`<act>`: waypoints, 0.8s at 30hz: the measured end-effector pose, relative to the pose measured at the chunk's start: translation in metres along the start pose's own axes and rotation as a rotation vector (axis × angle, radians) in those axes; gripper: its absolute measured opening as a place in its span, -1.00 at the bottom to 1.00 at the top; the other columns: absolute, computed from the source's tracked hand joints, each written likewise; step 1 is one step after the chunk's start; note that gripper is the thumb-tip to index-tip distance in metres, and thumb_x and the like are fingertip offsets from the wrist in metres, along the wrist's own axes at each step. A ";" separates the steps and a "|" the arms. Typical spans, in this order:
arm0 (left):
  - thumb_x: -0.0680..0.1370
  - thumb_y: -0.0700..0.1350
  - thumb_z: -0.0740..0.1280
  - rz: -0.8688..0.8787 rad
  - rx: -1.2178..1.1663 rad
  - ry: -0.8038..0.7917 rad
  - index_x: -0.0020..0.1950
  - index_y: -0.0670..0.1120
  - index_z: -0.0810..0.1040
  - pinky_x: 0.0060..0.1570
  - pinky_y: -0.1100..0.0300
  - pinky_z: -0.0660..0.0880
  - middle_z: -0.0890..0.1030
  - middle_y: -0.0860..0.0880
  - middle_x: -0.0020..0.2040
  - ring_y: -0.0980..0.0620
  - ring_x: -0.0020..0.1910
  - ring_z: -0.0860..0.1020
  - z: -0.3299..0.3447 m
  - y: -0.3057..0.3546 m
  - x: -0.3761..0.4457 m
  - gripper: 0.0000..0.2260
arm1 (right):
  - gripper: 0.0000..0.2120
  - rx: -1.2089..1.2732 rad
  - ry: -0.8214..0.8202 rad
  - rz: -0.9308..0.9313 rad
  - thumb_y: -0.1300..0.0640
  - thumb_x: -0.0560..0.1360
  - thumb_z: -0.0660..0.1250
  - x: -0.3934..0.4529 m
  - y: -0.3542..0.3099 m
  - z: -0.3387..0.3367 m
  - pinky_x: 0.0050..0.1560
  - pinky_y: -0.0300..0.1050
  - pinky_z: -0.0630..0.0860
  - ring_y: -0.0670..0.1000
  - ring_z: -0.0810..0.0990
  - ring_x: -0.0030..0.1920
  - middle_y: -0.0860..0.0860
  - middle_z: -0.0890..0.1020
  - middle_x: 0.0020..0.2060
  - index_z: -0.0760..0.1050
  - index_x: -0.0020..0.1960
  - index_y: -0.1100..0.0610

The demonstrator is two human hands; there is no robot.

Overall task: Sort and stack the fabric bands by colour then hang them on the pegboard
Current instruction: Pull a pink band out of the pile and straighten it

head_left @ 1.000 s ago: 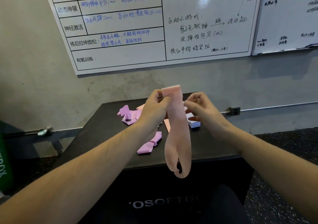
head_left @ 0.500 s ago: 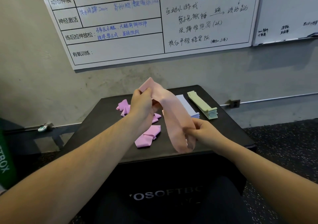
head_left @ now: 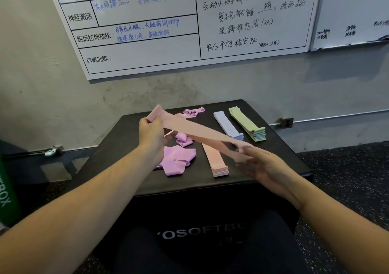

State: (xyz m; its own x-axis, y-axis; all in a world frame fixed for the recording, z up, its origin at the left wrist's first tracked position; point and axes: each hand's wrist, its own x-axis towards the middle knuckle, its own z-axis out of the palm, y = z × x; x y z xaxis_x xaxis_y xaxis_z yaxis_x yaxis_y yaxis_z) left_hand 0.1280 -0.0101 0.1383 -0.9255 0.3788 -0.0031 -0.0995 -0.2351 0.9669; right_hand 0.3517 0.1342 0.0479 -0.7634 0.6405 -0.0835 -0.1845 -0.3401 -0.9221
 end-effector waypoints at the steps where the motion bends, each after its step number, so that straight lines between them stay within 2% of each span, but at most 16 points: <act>1: 0.69 -0.25 0.16 -0.006 -0.009 -0.001 0.23 -0.10 0.39 -0.34 0.18 0.57 0.56 -0.06 0.06 0.03 -0.10 0.62 -0.001 -0.001 0.002 -0.85 | -0.81 0.018 -0.053 -0.014 0.09 0.50 0.37 -0.003 -0.004 0.002 0.28 0.11 0.52 0.11 0.66 0.11 0.08 0.70 0.03 0.68 -0.06 0.20; 2: 0.69 -0.25 0.15 -0.009 -0.015 -0.004 0.24 -0.09 0.40 -0.34 0.18 0.57 0.56 -0.06 0.07 0.03 -0.13 0.62 -0.002 -0.003 0.004 -0.85 | -0.78 0.047 -0.093 -0.030 0.06 0.51 0.34 -0.005 -0.007 0.003 0.29 0.11 0.50 0.11 0.65 0.13 0.07 0.69 0.02 0.66 -0.07 0.20; 6: 0.70 -0.22 0.16 -0.042 -0.003 -0.019 0.15 -0.10 0.39 -0.25 0.13 0.55 0.57 -0.06 -0.02 0.03 -0.21 0.60 -0.004 -0.006 0.007 -0.93 | -0.69 0.177 -0.073 -0.060 0.02 0.54 0.32 -0.003 -0.014 0.009 0.37 0.14 0.43 0.09 0.61 0.20 0.11 0.64 0.17 0.63 0.22 0.12; 8: 0.70 -0.21 0.17 -0.045 0.000 -0.032 0.06 -0.08 0.39 -0.27 0.13 0.55 0.56 -0.06 -0.02 0.03 -0.21 0.59 -0.005 -0.007 0.008 -0.94 | -0.73 0.200 -0.056 -0.085 0.01 0.56 0.32 -0.002 -0.015 0.012 0.36 0.10 0.39 0.05 0.60 0.18 0.07 0.66 0.17 0.65 0.18 0.07; 10: 0.71 -0.19 0.17 -0.033 0.011 -0.041 0.04 -0.08 0.38 -0.31 0.14 0.54 0.55 -0.07 -0.02 0.02 -0.22 0.57 -0.006 -0.009 0.009 -0.93 | -0.80 0.268 -0.073 -0.105 0.03 0.57 0.30 -0.002 -0.015 0.012 0.32 0.08 0.43 0.01 0.61 0.09 0.00 0.69 -0.04 0.64 0.10 0.07; 12: 0.71 -0.19 0.17 -0.024 0.009 -0.049 0.03 -0.08 0.37 -0.37 0.17 0.52 0.55 -0.09 -0.01 0.01 -0.24 0.55 -0.009 -0.011 0.010 -0.92 | -0.82 0.374 -0.084 -0.099 0.09 0.59 0.29 -0.004 -0.017 0.011 0.31 0.14 0.47 -0.03 0.60 -0.05 -0.05 0.58 -0.28 0.56 0.13 0.12; 14: 0.71 -0.20 0.17 -0.037 0.004 -0.043 0.03 -0.08 0.37 -0.34 0.16 0.53 0.56 -0.10 0.01 0.01 -0.24 0.55 -0.012 -0.014 0.013 -0.93 | -0.84 0.387 -0.064 -0.081 0.13 0.58 0.28 -0.004 -0.018 0.010 0.27 0.16 0.50 0.01 0.61 -0.11 -0.04 0.49 -0.36 0.56 0.09 0.17; 16: 0.70 -0.21 0.17 -0.057 -0.003 -0.038 0.10 -0.10 0.38 -0.26 0.13 0.55 0.57 -0.10 0.03 0.00 -0.21 0.58 -0.014 -0.016 0.015 -0.97 | -0.84 0.262 -0.026 -0.069 0.15 0.59 0.25 -0.003 -0.016 0.010 0.22 0.12 0.50 0.07 0.60 -0.10 0.03 0.57 -0.30 0.59 0.05 0.16; 18: 0.70 -0.22 0.18 -0.071 -0.006 -0.034 0.19 -0.12 0.37 -0.26 0.14 0.56 0.58 -0.11 0.05 0.00 -0.18 0.61 -0.016 -0.015 0.017 -0.92 | -0.73 0.118 0.003 -0.076 0.19 0.61 0.20 -0.001 -0.013 0.007 0.22 0.12 0.48 0.11 0.62 -0.01 0.12 0.66 -0.07 0.55 0.25 0.06; 20: 0.70 -0.22 0.19 -0.069 -0.004 -0.035 0.21 -0.12 0.37 -0.29 0.16 0.56 0.58 -0.12 0.06 0.01 -0.16 0.62 -0.016 -0.015 0.020 -0.90 | -0.64 0.012 -0.023 -0.123 0.22 0.57 0.18 0.001 -0.010 0.001 0.24 0.09 0.47 0.10 0.62 0.07 0.18 0.65 0.06 0.50 0.33 0.04; 22: 0.69 -0.21 0.21 -0.062 0.011 -0.040 0.20 -0.13 0.38 -0.33 0.18 0.56 0.58 -0.11 0.05 0.02 -0.18 0.62 -0.016 -0.015 0.021 -0.90 | -0.57 -0.128 -0.076 -0.206 0.22 0.40 0.19 0.001 -0.009 -0.005 0.20 -0.08 0.47 -0.02 0.62 0.04 0.11 0.65 0.06 0.53 0.25 0.12; 24: 0.69 -0.22 0.22 -0.044 0.023 -0.057 0.17 -0.13 0.39 -0.35 0.18 0.56 0.58 -0.10 0.02 0.02 -0.20 0.62 -0.014 -0.016 0.023 -0.93 | -0.54 -0.383 -0.080 -0.275 0.27 0.27 0.17 0.002 -0.007 -0.010 0.05 -0.27 0.46 -0.11 0.59 -0.01 0.00 0.63 0.02 0.54 0.13 0.09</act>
State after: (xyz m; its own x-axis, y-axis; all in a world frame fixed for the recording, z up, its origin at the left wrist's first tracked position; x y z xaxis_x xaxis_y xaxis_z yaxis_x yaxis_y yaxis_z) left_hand 0.1033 -0.0104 0.1195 -0.8979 0.4390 -0.0319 -0.1307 -0.1968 0.9717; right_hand 0.3582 0.1447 0.0502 -0.7666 0.6108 0.1983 -0.1565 0.1219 -0.9801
